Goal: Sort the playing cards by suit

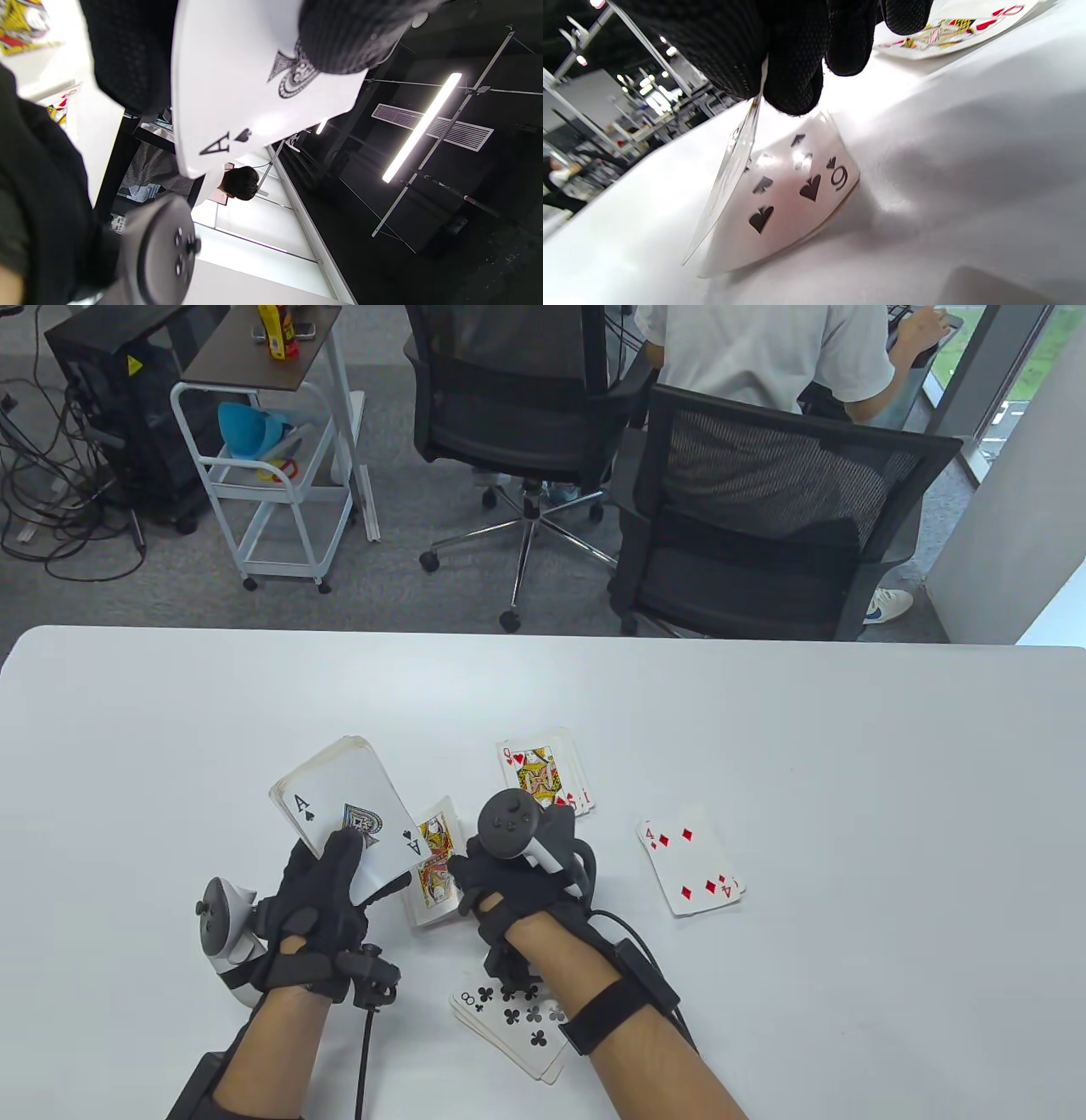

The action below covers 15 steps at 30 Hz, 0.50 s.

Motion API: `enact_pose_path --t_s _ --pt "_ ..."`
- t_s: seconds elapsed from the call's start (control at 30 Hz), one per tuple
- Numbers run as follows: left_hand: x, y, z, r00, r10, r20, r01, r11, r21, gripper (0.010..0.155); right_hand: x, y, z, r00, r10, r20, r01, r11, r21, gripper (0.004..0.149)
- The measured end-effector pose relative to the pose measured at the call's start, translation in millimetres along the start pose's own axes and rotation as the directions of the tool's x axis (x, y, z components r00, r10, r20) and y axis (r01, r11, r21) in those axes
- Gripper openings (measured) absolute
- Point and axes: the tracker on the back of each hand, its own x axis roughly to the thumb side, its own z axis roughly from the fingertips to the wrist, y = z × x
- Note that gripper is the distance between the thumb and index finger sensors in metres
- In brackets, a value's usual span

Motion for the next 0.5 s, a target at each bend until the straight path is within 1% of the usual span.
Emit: enact_pose_path --t_s 0.07,0.13,0.2,0.23,0.3,0.37,0.47,0.5 --pt "0 0 0 1.000 0.002 0.001 -0.002 1.000 0.001 0.060 6 9 -7 0.996 0.080 -0.027 -0.079 0.997 0.009 0.037" --pt "1 0 0 1.000 0.003 0.002 -0.003 1.000 0.002 0.060 9 17 -13 0.976 0.210 -0.056 -0.210 0.978 0.010 0.037" --pt "1 0 0 1.000 0.003 0.001 -0.003 1.000 0.001 0.060 9 21 -15 0.956 0.284 -0.076 -0.284 0.959 0.011 0.038" --pt "1 0 0 1.000 0.002 0.000 -0.002 1.000 0.000 0.060 8 21 -15 0.952 0.297 -0.078 -0.298 0.955 -0.004 0.038" --pt "0 0 1 1.000 0.000 -0.001 0.000 1.000 -0.002 0.060 5 19 -13 0.957 0.284 -0.063 -0.286 0.958 -0.030 0.038" --pt "0 0 1 1.000 -0.005 -0.005 0.005 1.000 -0.006 0.060 0 13 -7 0.970 0.240 -0.047 -0.242 0.969 -0.048 0.039" --pt "-3 -3 1 1.000 -0.016 -0.014 0.015 1.000 -0.013 0.060 -10 -3 7 0.990 0.140 -0.001 -0.140 0.986 -0.093 0.040" --pt "-4 -4 1 1.000 -0.019 -0.018 0.019 1.000 -0.018 0.060 -15 -11 15 0.996 0.084 0.021 -0.081 0.991 -0.108 0.040"
